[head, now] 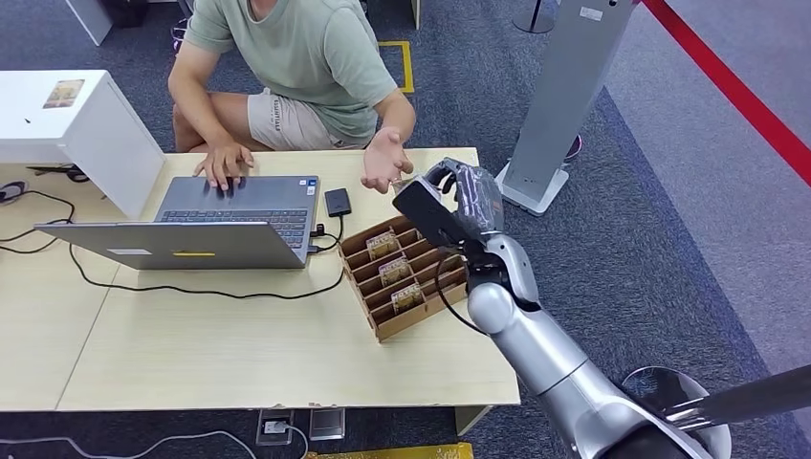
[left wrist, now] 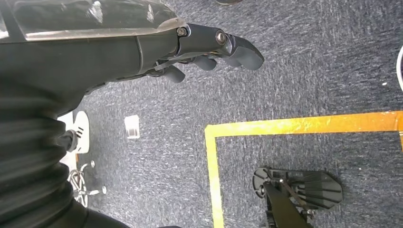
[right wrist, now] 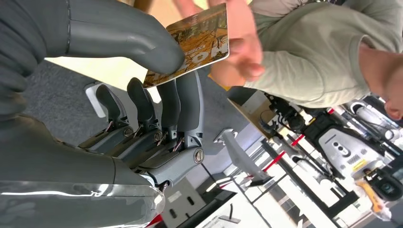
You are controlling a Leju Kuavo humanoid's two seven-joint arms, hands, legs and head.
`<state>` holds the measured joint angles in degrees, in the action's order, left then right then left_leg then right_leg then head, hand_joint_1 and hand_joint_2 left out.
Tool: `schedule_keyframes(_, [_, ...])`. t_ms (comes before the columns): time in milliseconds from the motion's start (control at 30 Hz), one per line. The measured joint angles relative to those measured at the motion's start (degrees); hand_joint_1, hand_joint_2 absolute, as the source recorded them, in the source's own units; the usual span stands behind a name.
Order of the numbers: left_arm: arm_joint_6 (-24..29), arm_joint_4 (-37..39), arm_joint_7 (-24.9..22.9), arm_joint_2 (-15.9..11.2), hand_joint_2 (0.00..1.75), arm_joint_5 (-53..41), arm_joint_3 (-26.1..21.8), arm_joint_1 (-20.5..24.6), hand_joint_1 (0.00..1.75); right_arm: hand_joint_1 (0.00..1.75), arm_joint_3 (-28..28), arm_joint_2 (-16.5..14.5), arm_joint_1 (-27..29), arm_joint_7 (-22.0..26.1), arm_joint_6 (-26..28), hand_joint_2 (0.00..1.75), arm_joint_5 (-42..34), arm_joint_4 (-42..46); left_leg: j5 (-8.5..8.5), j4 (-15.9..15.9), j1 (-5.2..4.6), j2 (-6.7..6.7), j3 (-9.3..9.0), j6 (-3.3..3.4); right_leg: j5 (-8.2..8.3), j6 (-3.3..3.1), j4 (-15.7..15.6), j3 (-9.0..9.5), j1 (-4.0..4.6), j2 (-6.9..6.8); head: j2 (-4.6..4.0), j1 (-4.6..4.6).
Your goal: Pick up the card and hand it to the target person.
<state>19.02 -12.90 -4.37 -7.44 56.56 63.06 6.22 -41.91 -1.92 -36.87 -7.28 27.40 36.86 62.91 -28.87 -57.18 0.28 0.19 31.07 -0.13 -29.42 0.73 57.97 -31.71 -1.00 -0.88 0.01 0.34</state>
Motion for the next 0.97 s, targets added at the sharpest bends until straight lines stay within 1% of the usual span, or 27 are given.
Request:
schedule_keyframes(133, [-0.14,0.00,-0.31,0.00,1.75,-0.46,0.29,0.07,0.00,1.41,-1.36,-3.33,-5.71,-1.65,-0.83,1.75,0.49,-8.29,0.01,0.00,0.00,0.00,0.00,0.00,0.00,0.00,0.00,0.00,0.00,-0.01,-0.01,-0.01])
schedule_keyframes(267, [-0.28,0.00,-0.43,-0.01,1.75,-0.50,0.45,0.09,0.00,1.41,-2.35,-5.87,-9.80,-3.23,-1.53,1.75,0.97,-15.77,0.01,0.00,0.00,-0.01,0.00,0.00,0.00,0.00,0.00,-0.01,0.00,-0.01,-0.01,0.04])
schedule_keyframes(367, [-0.32,0.00,-0.29,0.00,1.75,-0.50,0.74,0.08,0.00,1.41,-2.76,-7.22,-11.88,-3.75,-1.61,1.75,0.90,-20.42,0.00,0.00,0.00,-0.01,0.00,0.00,0.00,0.00,-0.01,-0.01,0.00,-0.02,0.00,0.04])
schedule_keyframes(500, [-0.60,0.00,-0.08,0.01,1.75,-0.43,1.13,0.07,0.00,0.00,-3.09,-8.41,-13.27,-3.63,-1.86,1.75,0.97,-24.72,0.00,0.00,0.00,-0.01,-0.01,0.00,0.00,0.00,-0.01,-0.01,0.00,-0.01,0.00,0.05])
schedule_keyframes(767, [-0.83,0.00,0.02,-0.02,1.75,0.14,1.25,0.04,0.00,0.00,-3.92,-10.56,-14.30,-1.81,-1.37,1.75,0.32,-30.04,0.01,0.00,0.00,-0.01,-0.01,0.00,0.00,0.00,-0.01,-0.03,0.00,0.00,-0.01,-0.04])
schedule_keyframes(967, [-0.04,0.00,0.02,-0.02,1.75,0.86,1.22,0.00,0.00,0.00,-3.73,-10.77,-14.48,1.85,3.28,1.75,-3.93,-30.89,0.01,-0.01,0.00,0.00,-0.02,0.00,0.00,0.00,-0.01,-0.03,0.00,0.00,-0.01,0.04])
